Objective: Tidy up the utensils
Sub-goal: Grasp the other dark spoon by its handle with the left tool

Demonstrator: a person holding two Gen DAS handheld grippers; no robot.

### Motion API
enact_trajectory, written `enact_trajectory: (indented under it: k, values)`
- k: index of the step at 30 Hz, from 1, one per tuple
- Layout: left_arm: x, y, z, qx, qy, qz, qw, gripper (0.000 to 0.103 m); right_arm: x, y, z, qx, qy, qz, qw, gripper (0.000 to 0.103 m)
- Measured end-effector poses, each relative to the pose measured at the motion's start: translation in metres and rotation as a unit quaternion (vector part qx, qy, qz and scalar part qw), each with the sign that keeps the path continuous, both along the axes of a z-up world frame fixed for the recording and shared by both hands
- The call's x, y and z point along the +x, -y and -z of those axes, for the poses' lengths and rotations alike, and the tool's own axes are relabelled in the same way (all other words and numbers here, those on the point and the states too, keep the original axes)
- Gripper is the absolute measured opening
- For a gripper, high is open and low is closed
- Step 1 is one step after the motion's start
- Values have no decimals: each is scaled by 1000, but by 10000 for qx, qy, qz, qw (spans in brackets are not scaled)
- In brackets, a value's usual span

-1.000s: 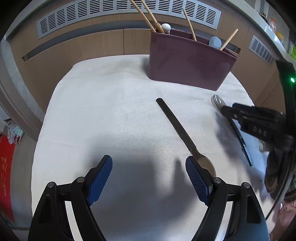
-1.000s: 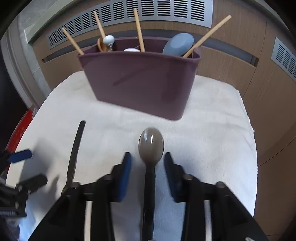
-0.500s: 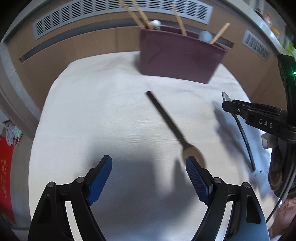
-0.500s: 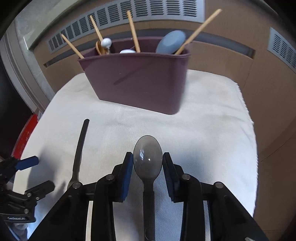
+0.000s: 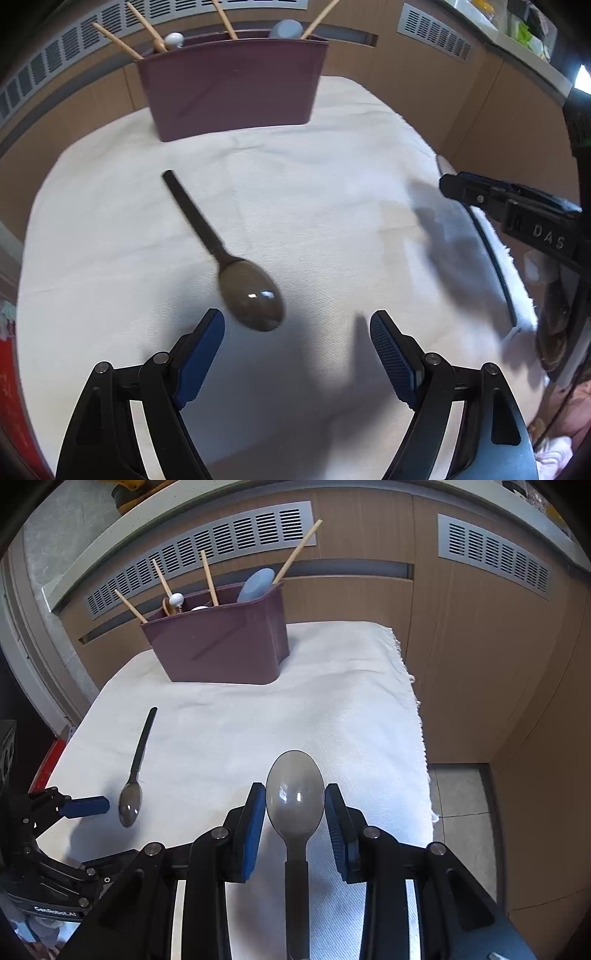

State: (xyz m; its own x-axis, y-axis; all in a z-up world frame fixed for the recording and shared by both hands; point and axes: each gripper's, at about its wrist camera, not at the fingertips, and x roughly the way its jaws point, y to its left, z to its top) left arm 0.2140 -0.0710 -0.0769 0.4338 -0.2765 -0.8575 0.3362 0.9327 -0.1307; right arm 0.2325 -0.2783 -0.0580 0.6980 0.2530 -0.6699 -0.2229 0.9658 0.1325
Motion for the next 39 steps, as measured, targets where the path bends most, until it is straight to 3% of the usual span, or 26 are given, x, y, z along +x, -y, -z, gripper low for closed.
enact_trajectory:
  k: [4,5,6,8,12,16,19,21,31,36,39]
  values:
    - [5,4,-4,-574,-155,448,9972,81,-3,6,3,0,-43,19,10000,31]
    - [6,4,-8,-555,-64,630,9964,81,-4,7,4,0,-58,8,10000,31]
    - [6,3,-13,-404,99,779,9961,81,-5,7,4,3,-76,-5,10000,31]
    - [10,2,-19,309,555,1135,9915,81,-6,7,6,12,-91,-34,10000,31]
    - [25,-9,-10,1542,820,1634,9710,81,-8,9,8,79,-162,-45,9998,31]
    - [33,-9,-1,2046,626,2344,9483,82,-13,11,10,64,-269,-64,9996,31]
    - [36,-2,-2,2154,741,2623,9377,82,-15,12,12,-2,-311,-31,9995,31]
    - [46,5,-3,2104,802,2584,9394,82,-14,12,13,-1,-351,0,9994,31]
    - [115,36,-3,1210,740,2027,9689,82,-9,10,14,42,-391,16,9992,31]
    - [143,29,0,462,274,1408,9886,81,-7,11,16,127,-425,-9,9990,31]
    - [134,26,-3,408,115,1209,9918,81,-6,12,16,144,-416,-22,9990,31]
